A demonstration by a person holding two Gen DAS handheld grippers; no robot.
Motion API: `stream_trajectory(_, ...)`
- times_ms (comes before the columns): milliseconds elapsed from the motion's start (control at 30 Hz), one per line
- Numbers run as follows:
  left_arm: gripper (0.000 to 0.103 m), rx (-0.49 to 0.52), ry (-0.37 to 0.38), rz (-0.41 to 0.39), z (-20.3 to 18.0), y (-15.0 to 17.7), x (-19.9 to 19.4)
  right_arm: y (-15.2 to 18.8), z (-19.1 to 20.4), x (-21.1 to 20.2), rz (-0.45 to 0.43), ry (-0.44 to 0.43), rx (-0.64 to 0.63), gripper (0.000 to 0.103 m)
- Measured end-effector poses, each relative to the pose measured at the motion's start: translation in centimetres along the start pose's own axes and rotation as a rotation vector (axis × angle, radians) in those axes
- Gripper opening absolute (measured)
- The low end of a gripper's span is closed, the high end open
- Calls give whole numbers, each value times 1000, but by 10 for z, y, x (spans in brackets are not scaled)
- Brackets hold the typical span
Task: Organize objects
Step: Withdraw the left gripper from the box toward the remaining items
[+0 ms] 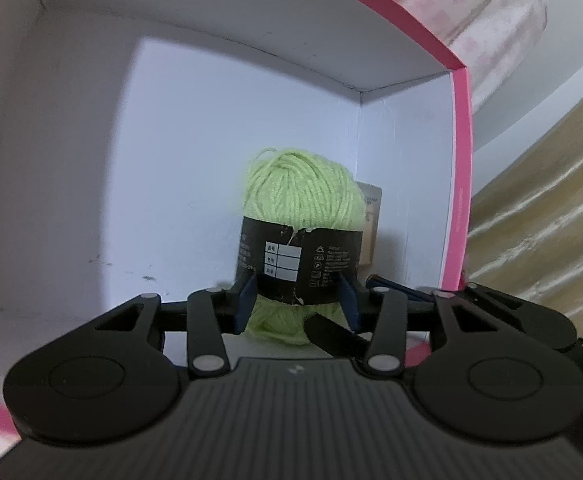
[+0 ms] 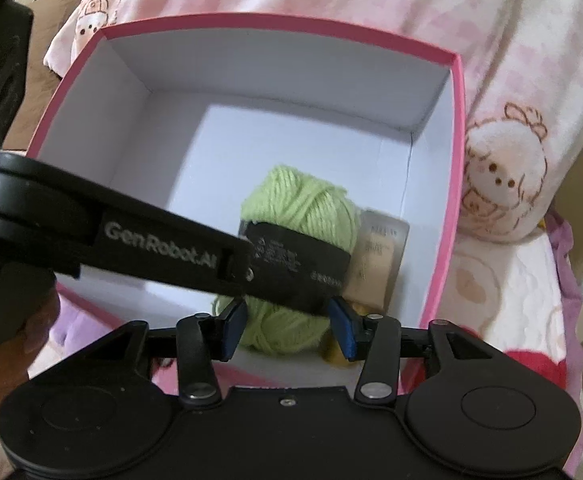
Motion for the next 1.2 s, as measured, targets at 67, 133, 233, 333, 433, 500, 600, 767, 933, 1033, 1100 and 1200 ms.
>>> stream_trajectory(67,44,21,-38,6,-6,0,-8,1,-5,-9,2,-5,15,58)
stream_trajectory(133,47,43,-46,16,-16,1,-20,3,-14,-20,15,-29,54,59)
stream_trajectory(233,48,78,-71,13,-32,7,-44,8,-25,-39,24,-77,123,59)
stream_trajectory(333,51,130,-115,8,-43,15,-73,19,-30,-65,27,-112,168,61)
stream_trajectory(433,53,164,-146,21,-55,26,-98,26,-30,-87,44,-165,185,62)
stream_trajectory(500,53,203,-175,39,-63,35,-118,30,-29,-98,58,-192,168,62)
stream_trajectory(600,55,250,-209,72,-79,48,-133,37,-25,-118,106,-212,134,65)
stream_trajectory(767,58,294,-268,138,-97,71,-157,53,-21,-146,184,-238,103,73)
stream_trajectory(933,61,269,-224,187,-106,93,-174,80,-9,-162,239,-242,80,75)
stream_trajectory(1033,65,271,-213,196,-109,106,-179,98,-5,-168,253,-247,97,81)
stream_trajectory(1100,66,264,-226,213,-108,114,-179,112,-2,-169,261,-242,117,81)
stream_trajectory(1200,71,263,-228,229,-108,128,-176,129,0,-171,251,-213,158,82)
Point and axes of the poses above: each gripper's, at about its wrist camera, not at the fingertips, and x roughly the way its jaws point, z to its left, y to its underside, the point moved 5 cm from there along x, roughly the way its jaws point, and after that the axes turned 12 degrees about y, right-handed, at the moved point
